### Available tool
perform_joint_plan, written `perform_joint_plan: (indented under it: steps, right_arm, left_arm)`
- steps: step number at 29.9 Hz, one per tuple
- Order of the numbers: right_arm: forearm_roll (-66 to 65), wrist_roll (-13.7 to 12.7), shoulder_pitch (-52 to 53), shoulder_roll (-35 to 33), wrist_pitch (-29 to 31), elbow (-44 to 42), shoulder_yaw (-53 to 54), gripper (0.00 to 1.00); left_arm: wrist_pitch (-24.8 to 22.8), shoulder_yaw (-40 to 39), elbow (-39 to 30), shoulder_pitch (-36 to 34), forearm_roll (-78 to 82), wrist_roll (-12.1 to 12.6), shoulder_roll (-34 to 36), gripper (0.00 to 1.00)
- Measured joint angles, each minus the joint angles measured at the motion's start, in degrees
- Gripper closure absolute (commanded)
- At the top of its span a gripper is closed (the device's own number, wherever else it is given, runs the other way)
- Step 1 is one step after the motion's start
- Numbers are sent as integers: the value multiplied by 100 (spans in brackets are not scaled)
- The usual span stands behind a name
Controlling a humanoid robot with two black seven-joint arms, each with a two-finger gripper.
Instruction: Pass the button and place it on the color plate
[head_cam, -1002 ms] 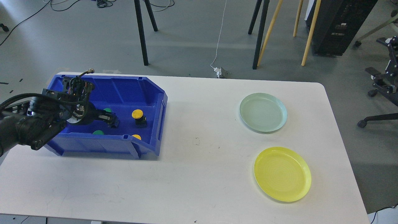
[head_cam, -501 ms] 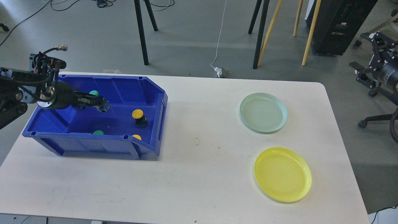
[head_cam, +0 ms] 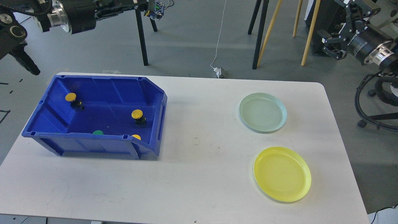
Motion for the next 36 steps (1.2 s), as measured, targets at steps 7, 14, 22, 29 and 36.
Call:
perform_joint_plan:
  steps: [7, 14, 22, 29, 36]
  right_arm:
    - [-31, 0, 75, 163, -1, 1106, 0, 2]
    - [-392, 77, 109, 304, 1, 1812, 8, 2]
    - [-430, 179, 162, 327, 1, 1979, 204, 2]
    - [-436, 184, 363, 482, 1, 1950, 229, 2]
    - [-685, 368, 393, 580, 1, 1913, 180, 12]
  left_arm:
    - [0, 1, 751, -335, -304, -12, -1323, 72]
    - [0, 64, 943, -567, -855, -16, -1711, 72]
    - [0, 71, 1110, -609, -1057, -26, -1834, 72]
    - [0, 69, 1071, -609, -1066, -37, -1935, 72]
    - [0, 40, 1066, -703, -1075, -37, -2027, 72]
